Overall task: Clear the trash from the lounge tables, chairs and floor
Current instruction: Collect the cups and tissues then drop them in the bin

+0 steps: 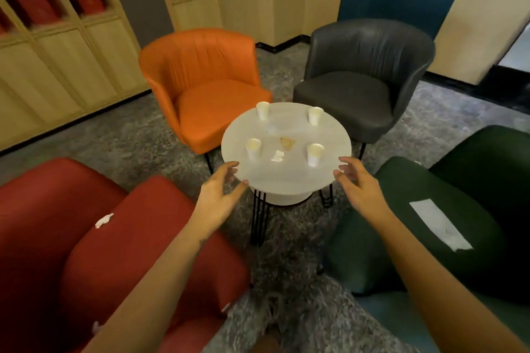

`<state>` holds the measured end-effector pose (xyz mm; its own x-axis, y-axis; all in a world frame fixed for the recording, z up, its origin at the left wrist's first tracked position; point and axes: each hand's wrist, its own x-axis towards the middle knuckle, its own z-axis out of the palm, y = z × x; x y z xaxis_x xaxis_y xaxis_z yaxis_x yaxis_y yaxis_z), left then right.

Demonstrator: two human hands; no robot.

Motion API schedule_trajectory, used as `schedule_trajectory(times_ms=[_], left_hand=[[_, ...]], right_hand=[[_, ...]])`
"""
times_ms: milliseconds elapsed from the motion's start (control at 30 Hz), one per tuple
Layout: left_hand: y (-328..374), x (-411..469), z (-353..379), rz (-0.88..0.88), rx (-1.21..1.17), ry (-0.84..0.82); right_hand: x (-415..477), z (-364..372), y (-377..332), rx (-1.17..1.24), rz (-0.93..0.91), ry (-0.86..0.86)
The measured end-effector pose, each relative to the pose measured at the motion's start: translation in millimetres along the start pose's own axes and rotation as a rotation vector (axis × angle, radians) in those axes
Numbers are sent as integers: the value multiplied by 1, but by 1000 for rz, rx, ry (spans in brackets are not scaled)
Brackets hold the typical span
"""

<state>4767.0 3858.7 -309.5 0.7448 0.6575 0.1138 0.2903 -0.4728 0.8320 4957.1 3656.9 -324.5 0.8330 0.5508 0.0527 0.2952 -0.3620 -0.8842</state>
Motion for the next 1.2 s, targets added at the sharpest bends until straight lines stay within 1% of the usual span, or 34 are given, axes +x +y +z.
schedule_trajectory(times_ms=[267,367,467,667,867,967,1100,1200], left_hand=[[-48,176,31,-47,9,-43],[-70,231,45,-49,47,-68],[-94,271,62,-86,64,-77],[-145,323,97,-169,102,-100],[-190,352,137,-230,177,-66],[-213,359,156,-289,165,-50],[-235,358,175,-393,135,-55],[-250,358,183,-393,133,-28]], right_hand=[[169,33,33,-38,100,-5],[221,54,44,-81,131,-40],[259,78,60,-155,140,-102],[325,132,97,-255,148,-299],[374,191,135,-308,57,-428],[386,215,157,-388,85,-436],[392,232,181,-413,150,-448],[396,243,197,-468,180,-459]])
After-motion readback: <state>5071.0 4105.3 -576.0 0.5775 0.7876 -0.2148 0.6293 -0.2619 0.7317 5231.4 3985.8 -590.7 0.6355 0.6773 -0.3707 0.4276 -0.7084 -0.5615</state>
